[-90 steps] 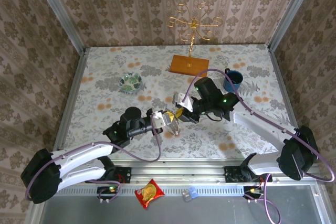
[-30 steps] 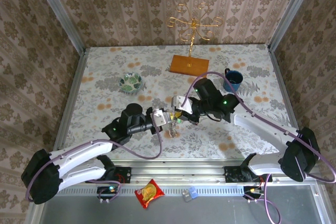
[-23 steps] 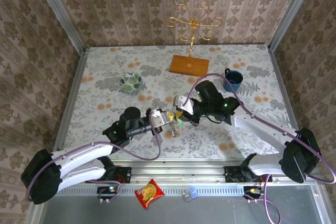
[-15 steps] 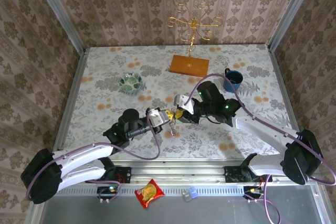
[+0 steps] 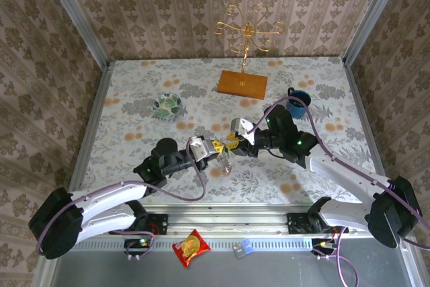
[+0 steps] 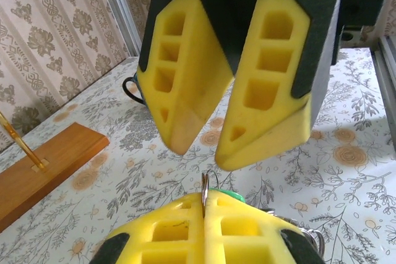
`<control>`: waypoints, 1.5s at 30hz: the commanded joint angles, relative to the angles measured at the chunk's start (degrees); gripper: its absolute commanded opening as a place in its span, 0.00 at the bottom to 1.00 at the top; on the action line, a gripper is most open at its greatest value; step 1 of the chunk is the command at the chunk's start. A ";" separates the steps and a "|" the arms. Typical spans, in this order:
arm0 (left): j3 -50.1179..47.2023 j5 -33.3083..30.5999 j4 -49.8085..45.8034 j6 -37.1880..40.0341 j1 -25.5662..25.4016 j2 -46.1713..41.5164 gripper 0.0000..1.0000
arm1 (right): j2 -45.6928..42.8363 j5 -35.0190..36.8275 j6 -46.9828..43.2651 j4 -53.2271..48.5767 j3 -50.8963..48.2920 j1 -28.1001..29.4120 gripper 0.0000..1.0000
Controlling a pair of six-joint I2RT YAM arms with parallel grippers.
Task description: Put the keys on the keyring
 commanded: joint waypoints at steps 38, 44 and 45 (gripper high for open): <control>11.00 -2.07 -21.51 12.20 -0.60 1.45 0.00 | 4.01 2.28 -8.12 -17.27 13.29 4.90 0.03; 7.50 -0.28 -15.30 8.94 -0.56 0.39 0.00 | 2.42 -1.67 -2.14 -9.23 7.50 2.07 0.22; 7.07 -0.19 -14.49 8.62 -0.48 0.28 0.00 | 2.52 -1.77 -1.68 -8.89 6.98 1.72 0.26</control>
